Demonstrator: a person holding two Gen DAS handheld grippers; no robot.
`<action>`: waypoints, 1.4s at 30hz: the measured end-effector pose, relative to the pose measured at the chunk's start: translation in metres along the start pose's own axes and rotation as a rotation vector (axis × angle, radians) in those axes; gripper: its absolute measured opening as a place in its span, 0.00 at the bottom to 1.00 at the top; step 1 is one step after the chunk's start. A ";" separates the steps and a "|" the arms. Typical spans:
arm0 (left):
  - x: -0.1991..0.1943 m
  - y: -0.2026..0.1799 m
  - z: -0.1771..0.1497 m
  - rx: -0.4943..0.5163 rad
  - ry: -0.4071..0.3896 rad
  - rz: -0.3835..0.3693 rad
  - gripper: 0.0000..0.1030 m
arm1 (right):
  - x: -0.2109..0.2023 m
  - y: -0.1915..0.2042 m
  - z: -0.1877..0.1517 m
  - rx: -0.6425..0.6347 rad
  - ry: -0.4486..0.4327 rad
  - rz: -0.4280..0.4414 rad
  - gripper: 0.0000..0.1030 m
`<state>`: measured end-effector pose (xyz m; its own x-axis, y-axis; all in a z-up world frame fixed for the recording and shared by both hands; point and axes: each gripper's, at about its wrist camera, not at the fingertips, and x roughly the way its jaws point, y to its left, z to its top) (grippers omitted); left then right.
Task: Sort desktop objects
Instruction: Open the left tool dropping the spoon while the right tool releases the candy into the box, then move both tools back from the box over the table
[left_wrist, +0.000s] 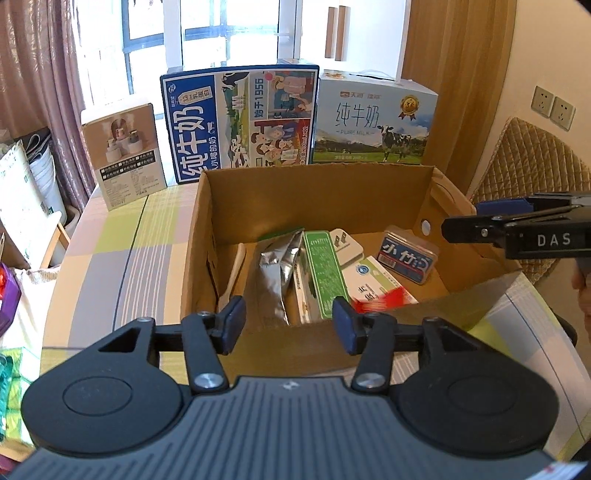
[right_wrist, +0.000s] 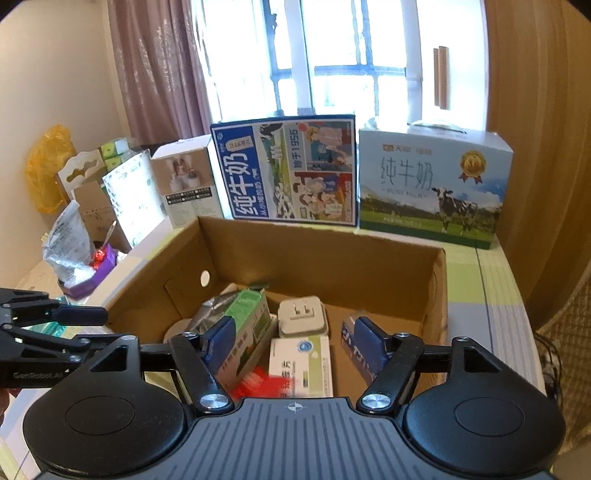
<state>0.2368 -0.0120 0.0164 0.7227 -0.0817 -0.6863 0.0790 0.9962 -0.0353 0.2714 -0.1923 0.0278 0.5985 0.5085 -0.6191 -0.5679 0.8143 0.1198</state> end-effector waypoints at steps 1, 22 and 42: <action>-0.002 -0.001 -0.002 -0.003 0.001 -0.001 0.47 | -0.002 0.000 -0.002 0.004 0.004 -0.003 0.68; -0.059 -0.031 -0.081 -0.052 0.071 -0.047 0.71 | -0.092 0.017 -0.097 0.068 0.113 -0.041 0.98; -0.065 -0.054 -0.132 -0.054 0.161 -0.054 0.90 | -0.132 -0.001 -0.183 0.112 0.222 -0.086 0.98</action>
<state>0.0952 -0.0563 -0.0329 0.5985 -0.1337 -0.7899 0.0744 0.9910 -0.1113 0.0889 -0.3114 -0.0327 0.4964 0.3725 -0.7841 -0.4473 0.8839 0.1368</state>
